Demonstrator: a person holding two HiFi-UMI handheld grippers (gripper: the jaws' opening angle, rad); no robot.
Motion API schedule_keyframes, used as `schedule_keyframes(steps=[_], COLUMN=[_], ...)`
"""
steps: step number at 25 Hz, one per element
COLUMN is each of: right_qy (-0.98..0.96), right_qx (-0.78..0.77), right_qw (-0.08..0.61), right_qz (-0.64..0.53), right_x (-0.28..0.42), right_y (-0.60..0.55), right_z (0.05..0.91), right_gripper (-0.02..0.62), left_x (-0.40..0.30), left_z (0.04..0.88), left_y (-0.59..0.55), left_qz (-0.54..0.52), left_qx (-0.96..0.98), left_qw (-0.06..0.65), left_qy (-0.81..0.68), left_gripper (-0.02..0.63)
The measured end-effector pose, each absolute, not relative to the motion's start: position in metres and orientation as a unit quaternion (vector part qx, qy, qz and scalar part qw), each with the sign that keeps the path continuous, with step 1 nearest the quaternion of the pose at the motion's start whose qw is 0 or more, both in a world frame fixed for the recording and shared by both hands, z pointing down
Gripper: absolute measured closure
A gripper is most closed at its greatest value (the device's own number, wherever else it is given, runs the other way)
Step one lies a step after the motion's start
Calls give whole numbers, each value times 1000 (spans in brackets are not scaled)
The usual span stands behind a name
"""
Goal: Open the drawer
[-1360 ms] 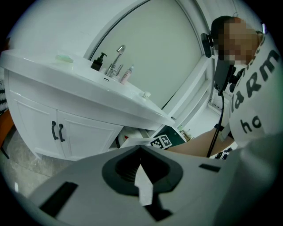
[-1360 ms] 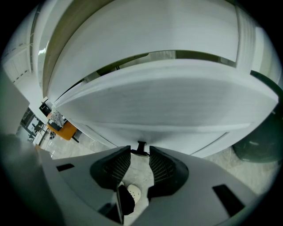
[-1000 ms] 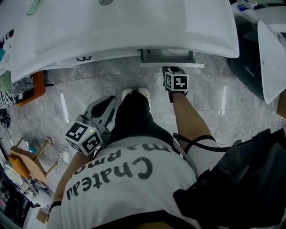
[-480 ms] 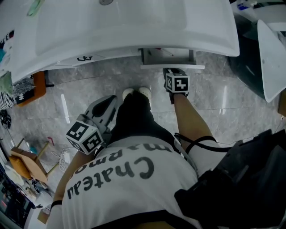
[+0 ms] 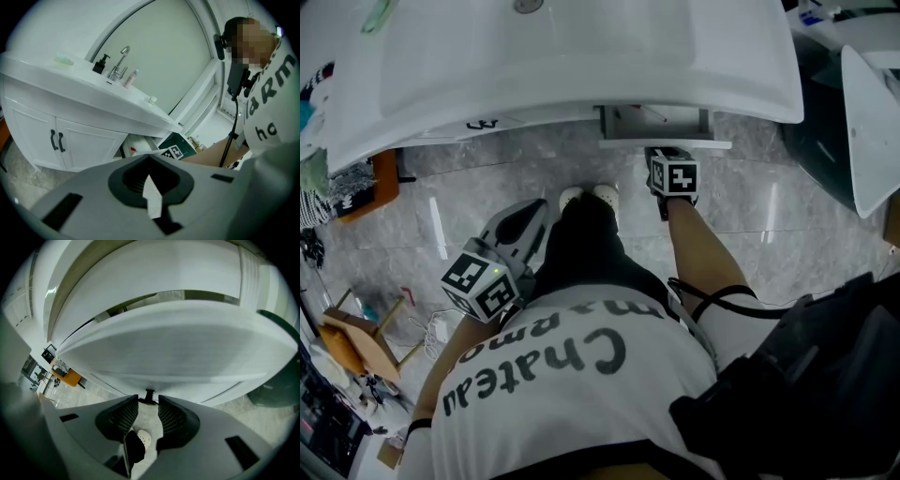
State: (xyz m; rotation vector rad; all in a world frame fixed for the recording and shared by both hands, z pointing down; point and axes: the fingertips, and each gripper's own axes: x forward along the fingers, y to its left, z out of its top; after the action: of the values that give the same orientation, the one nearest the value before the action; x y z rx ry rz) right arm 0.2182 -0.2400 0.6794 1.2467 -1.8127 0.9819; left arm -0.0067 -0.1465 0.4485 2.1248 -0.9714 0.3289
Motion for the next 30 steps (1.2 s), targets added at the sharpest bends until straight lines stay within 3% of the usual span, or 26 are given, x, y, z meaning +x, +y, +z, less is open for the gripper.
schedule_keyframes(steps=[16, 30], right_qy=[-689, -700], right_qx=[484, 470], right_qw=[387, 368], right_qz=[377, 391], right_x=[218, 218], right_y=[-239, -239], right_z=[680, 678], right_gripper=[465, 463], left_x=[-3, -1], left_z=[454, 457], left_y=[-141, -140], left_qz=[148, 157], left_qx=[839, 838], left_qw=[375, 375], left_qy=[-366, -364], left_gripper=[599, 598])
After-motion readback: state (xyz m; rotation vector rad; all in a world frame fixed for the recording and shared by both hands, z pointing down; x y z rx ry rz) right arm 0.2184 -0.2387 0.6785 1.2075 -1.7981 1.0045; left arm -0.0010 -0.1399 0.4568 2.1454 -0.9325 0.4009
